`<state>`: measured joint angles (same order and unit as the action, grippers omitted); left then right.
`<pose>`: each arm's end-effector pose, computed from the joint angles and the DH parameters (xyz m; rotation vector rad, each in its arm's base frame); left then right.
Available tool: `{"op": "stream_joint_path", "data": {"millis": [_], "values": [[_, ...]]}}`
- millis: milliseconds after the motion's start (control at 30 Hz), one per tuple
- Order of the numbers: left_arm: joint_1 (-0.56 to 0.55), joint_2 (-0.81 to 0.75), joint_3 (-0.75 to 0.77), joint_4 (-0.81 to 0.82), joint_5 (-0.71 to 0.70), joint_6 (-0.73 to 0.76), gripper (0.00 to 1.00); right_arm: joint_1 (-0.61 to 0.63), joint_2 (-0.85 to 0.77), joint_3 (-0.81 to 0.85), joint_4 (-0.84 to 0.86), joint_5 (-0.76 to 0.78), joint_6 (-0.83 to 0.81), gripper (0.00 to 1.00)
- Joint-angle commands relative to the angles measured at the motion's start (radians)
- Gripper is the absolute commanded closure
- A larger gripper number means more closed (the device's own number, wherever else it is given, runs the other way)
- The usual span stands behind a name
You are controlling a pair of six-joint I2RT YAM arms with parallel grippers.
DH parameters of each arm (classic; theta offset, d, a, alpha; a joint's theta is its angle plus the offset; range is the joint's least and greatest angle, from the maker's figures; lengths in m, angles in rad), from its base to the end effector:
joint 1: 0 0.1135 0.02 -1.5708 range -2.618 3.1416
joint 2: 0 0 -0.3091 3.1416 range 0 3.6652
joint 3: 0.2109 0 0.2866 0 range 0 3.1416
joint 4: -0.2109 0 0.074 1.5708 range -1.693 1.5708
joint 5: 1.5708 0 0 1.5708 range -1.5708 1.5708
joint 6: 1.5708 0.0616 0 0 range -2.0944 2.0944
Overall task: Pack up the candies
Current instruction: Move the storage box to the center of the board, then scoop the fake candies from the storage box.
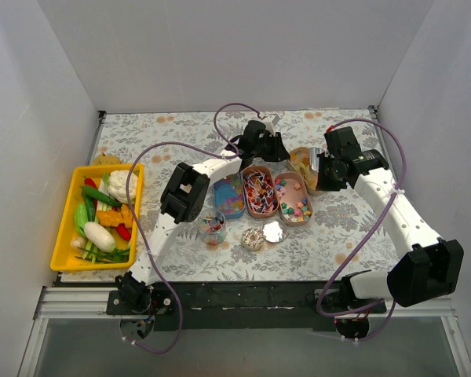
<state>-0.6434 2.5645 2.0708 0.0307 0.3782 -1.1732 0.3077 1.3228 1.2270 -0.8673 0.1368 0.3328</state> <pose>0.5237 -0.4212 0.1435 -0.3461 2.3363 -1.4199 0.2941 0.0846 0.3352 0.0858 2.5212 0.0850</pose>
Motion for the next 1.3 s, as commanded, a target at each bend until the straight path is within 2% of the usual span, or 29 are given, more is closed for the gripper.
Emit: {"op": "stream_joint_path", "data": {"millis": [0, 533, 900, 967, 1067, 1100, 1200, 1233, 1267], "values": [[-0.030, -0.023, -0.009, 0.032, 0.088, 0.033, 0.80, -0.013, -0.034, 0.003, -0.019, 0.023, -0.005, 0.99], [-0.094, -0.044, -0.054, 0.031, 0.270, 0.101, 0.84, -0.088, -0.079, -0.116, -0.145, -0.106, -0.032, 0.99], [-0.137, -0.036, -0.035, -0.003, 0.303, 0.145, 0.87, -0.108, -0.120, -0.162, -0.305, -0.129, -0.061, 0.99], [-0.148, -0.049, -0.038, -0.018, 0.291, 0.164, 0.86, -0.110, -0.131, -0.172, -0.329, -0.175, -0.063, 0.99], [-0.159, -0.064, -0.049, -0.023, 0.261, 0.184, 0.76, -0.111, -0.135, -0.198, -0.348, -0.242, -0.067, 0.99], [-0.160, -0.070, -0.049, -0.025, 0.251, 0.185, 0.69, -0.113, -0.142, -0.202, -0.351, -0.253, -0.067, 0.99], [-0.160, -0.082, -0.046, -0.022, 0.216, 0.173, 0.56, -0.122, -0.119, -0.196, -0.383, -0.273, -0.061, 0.99], [-0.160, -0.086, -0.046, -0.020, 0.200, 0.170, 0.46, -0.125, -0.111, -0.192, -0.392, -0.273, -0.061, 0.99], [-0.160, -0.087, -0.041, -0.020, 0.186, 0.167, 0.45, -0.130, -0.103, -0.182, -0.398, -0.272, -0.061, 0.99]]}}
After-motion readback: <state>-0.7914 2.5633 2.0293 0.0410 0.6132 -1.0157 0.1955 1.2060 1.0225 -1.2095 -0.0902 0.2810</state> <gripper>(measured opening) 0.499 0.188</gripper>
